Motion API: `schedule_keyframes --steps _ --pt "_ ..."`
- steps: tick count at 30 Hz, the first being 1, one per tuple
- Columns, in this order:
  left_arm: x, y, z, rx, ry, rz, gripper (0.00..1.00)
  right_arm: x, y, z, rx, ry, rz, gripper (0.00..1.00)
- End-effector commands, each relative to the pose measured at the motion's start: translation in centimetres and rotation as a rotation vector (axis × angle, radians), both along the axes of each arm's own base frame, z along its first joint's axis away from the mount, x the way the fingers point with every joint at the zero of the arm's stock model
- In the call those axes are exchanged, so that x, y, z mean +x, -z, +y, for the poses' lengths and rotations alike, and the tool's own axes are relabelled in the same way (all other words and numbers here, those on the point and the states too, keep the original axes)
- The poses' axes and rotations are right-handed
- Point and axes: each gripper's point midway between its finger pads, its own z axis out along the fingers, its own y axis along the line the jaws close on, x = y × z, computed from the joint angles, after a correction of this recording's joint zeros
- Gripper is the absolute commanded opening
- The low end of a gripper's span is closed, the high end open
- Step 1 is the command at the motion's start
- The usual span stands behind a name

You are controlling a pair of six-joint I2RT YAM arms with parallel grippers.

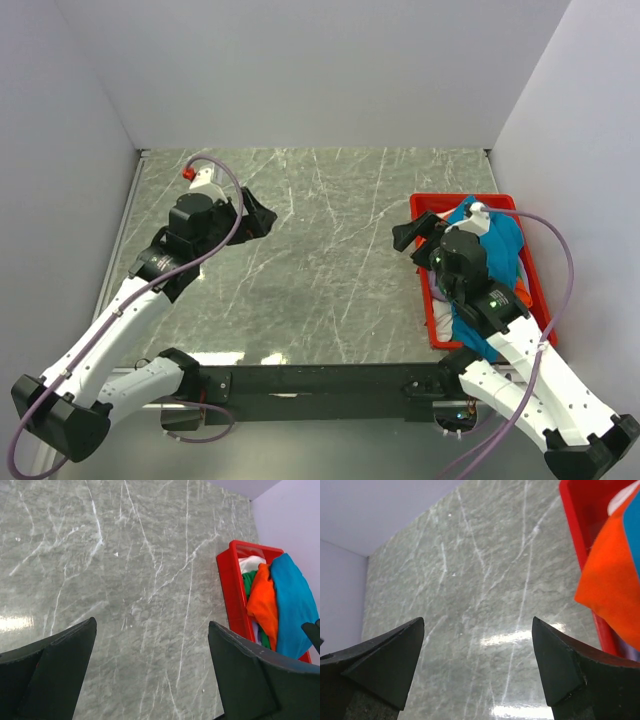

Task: Fold and stack the t-shirts
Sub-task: Grab the tshirt from the pile

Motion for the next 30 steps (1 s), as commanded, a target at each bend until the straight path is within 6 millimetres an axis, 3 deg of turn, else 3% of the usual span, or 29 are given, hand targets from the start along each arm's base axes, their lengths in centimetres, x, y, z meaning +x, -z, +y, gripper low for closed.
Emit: schedule_keyframes --steps 1,11,30 --pt "-0.8 -1.6 -0.3 -0.016 0.038 -0.020 0.99 0.0 0.1 -1.6 -0.038 0.076 0.017 0.93" --pt "-2.9 -2.1 0.2 -0.020 0.072 -0.035 0.99 -0.9 2.7 -4.6 -0.163 0.208 0.154 0.91" --pt "-3.5 -1.0 -0.2 -0.019 0.107 -0.008 0.99 -3.4 2.9 -10.8 -0.313 0.495 0.283 0.91"
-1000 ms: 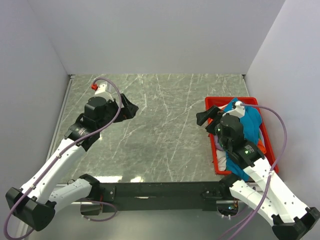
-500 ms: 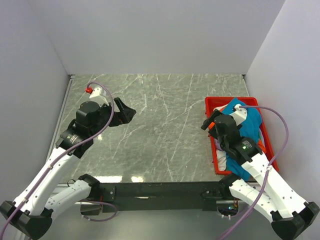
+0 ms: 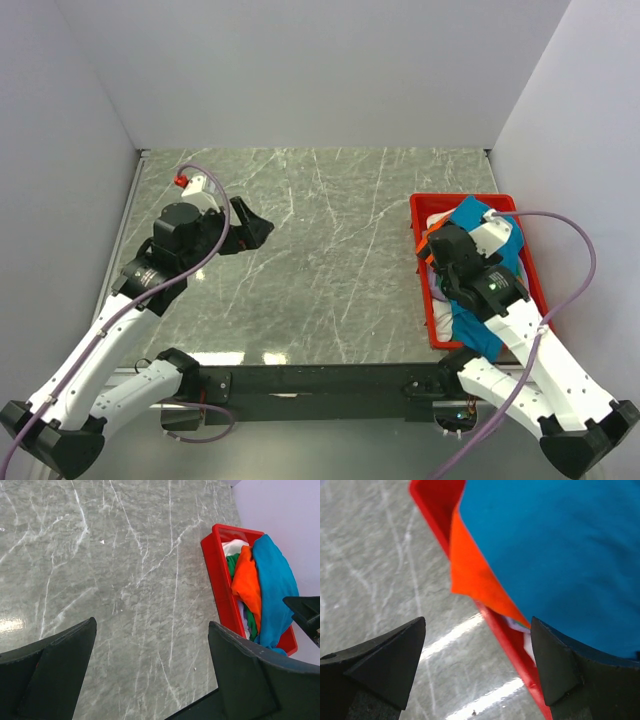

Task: Fold and stack the t-shirts
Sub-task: Grab the tshirt from the pile

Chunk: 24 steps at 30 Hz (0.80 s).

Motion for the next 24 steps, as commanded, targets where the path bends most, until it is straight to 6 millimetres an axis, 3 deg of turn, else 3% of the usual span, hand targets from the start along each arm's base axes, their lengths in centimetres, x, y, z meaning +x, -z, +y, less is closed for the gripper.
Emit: schedule_keyframes --steps 1,6,11,17,21,24 --pt "0.0 0.5 -0.5 0.007 0.031 0.001 0.99 -0.3 -1.2 -2.7 -0.069 0.127 0.011 0.91" --pt "0.0 1.1 -0.6 0.011 0.037 0.011 0.99 0.6 -0.3 -4.1 -0.092 0.157 0.097 0.91" --pt "0.1 1.2 -0.6 0.019 0.037 0.008 1.00 1.8 0.3 -6.7 -0.072 0.244 0.105 0.90" --pt "0.0 1.4 -0.8 0.019 0.050 0.016 0.99 3.2 3.2 -7.5 -0.059 0.274 0.160 0.87" --pt "0.0 1.5 -0.7 0.023 0.049 0.019 0.99 3.5 4.8 -7.8 -0.063 0.286 0.191 0.81" --pt "0.0 1.8 -0.7 0.028 0.046 0.027 0.99 3.8 4.7 -7.9 -0.058 0.281 0.179 0.68"
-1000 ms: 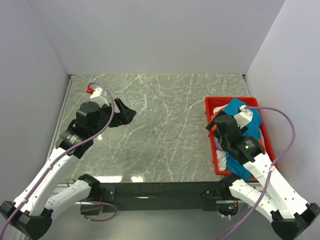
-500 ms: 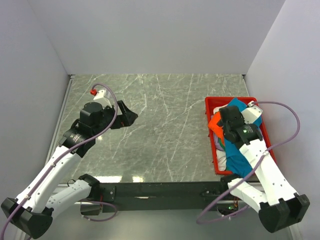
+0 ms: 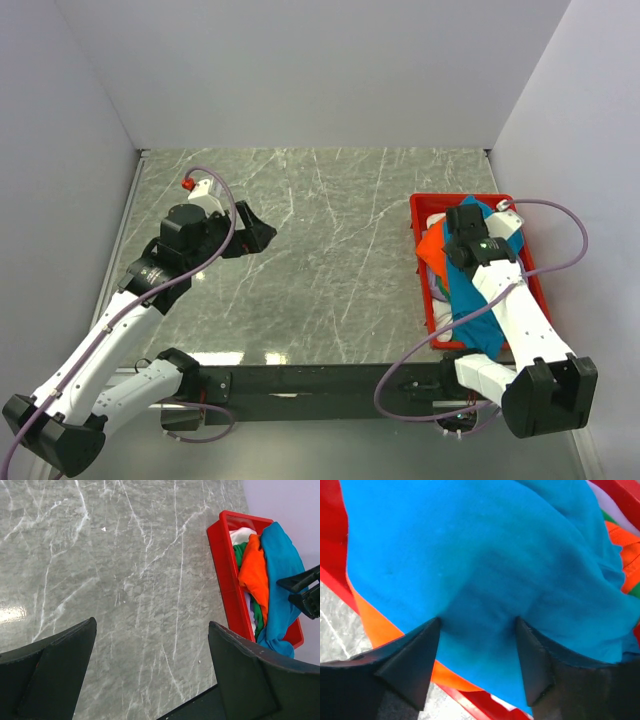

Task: Fold and stack the t-shirts
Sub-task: Grab the tshirt from the pile, then move the tshirt to the center of the board

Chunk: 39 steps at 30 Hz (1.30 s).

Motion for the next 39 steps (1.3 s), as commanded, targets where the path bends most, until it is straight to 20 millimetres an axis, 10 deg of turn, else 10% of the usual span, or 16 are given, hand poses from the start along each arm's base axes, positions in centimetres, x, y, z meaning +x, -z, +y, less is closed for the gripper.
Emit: schedule_keyframes --steps 1,10,27,39 --pt "0.1 -0.2 -0.3 0.009 0.023 -0.019 0.99 1.3 -1.0 -0.2 0.008 0.003 -0.075 0.59" --pt "0.4 -0.5 -0.3 0.014 0.019 -0.015 0.98 1.5 -3.7 0.4 0.038 -0.042 -0.114 0.00" --pt "1.1 -2.8 0.0 0.020 -0.006 -0.058 0.98 3.9 -27.4 6.1 0.181 -0.395 -0.652 0.00" --pt "2.8 -6.6 3.6 0.040 -0.217 -0.137 0.99 8.7 -41.1 20.4 0.327 -0.849 -0.874 0.00"
